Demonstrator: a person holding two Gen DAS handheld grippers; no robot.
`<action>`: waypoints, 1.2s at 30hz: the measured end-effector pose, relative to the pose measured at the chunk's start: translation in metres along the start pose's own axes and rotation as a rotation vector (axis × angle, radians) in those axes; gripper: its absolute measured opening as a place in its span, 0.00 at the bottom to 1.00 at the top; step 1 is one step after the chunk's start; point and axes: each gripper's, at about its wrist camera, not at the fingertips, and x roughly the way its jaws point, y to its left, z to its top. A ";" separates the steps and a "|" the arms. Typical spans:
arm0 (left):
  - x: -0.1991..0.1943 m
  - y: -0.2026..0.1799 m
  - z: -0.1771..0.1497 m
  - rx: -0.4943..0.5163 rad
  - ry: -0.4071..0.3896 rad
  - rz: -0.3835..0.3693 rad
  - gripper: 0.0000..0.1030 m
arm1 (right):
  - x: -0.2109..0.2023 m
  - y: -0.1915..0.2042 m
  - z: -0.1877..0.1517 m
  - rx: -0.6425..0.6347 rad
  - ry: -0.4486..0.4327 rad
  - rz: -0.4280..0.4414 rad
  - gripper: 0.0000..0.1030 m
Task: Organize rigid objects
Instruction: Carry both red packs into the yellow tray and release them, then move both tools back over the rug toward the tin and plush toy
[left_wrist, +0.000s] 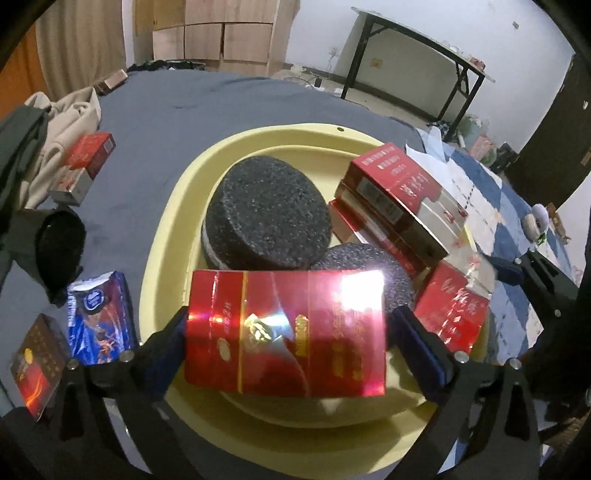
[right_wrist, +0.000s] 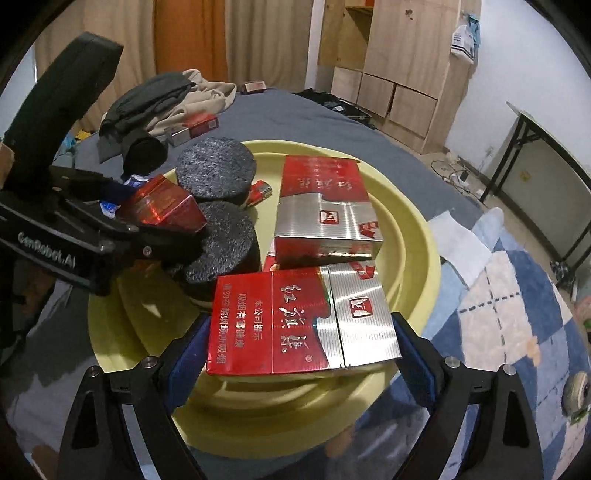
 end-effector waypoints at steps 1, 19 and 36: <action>-0.005 -0.002 0.000 -0.004 -0.003 0.000 1.00 | -0.002 0.001 -0.002 -0.004 0.004 0.011 0.92; -0.102 -0.182 0.035 0.098 -0.148 -0.133 1.00 | -0.189 -0.076 -0.105 0.295 -0.212 -0.092 0.97; -0.046 -0.322 -0.044 0.255 -0.101 -0.198 1.00 | -0.291 -0.188 -0.284 0.736 -0.245 -0.297 1.00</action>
